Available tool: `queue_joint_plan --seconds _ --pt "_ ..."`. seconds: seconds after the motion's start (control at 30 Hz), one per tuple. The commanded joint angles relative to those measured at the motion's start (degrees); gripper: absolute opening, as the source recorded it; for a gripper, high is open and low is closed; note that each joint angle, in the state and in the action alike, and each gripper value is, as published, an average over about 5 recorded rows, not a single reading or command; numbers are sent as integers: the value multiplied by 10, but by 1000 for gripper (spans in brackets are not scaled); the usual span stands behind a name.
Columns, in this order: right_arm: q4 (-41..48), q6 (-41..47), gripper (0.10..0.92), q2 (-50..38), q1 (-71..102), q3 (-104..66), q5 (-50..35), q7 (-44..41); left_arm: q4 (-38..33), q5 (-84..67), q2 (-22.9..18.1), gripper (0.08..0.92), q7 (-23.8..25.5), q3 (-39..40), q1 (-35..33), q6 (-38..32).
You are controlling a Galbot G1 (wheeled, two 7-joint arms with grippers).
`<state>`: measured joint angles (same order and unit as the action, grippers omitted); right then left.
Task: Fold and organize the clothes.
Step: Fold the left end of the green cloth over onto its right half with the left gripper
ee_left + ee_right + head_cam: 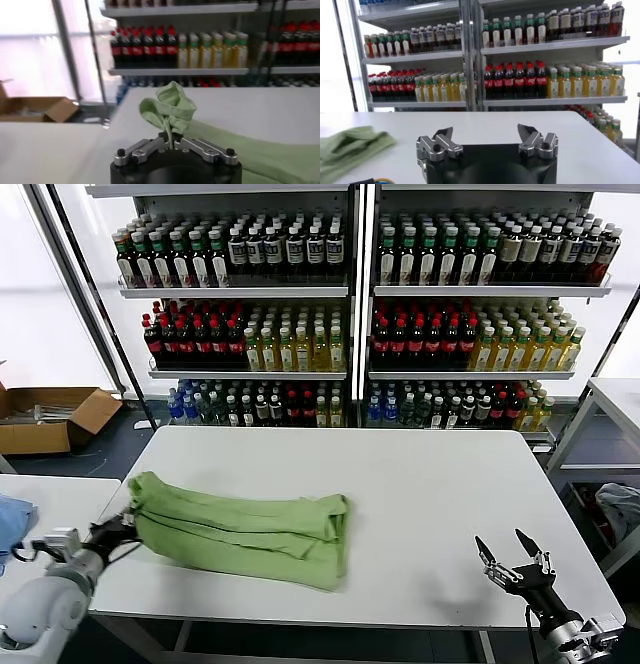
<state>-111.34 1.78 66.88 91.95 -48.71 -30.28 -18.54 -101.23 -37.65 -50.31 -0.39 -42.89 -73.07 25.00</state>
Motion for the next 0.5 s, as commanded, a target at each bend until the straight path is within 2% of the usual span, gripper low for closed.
queue_joint_plan --seconds 0.03,0.23,0.5 --pt "-3 -1 823 0 -1 -2 -2 0 -67 -21 37 95 -1 -35 11 3" --pt "-9 -2 823 1 8 -8 -1 0 -141 -15 -14 95 -32 72 26 11" --pt "-10 -2 823 -2 20 -18 0 0 -157 -3 -48 95 -37 168 46 4"
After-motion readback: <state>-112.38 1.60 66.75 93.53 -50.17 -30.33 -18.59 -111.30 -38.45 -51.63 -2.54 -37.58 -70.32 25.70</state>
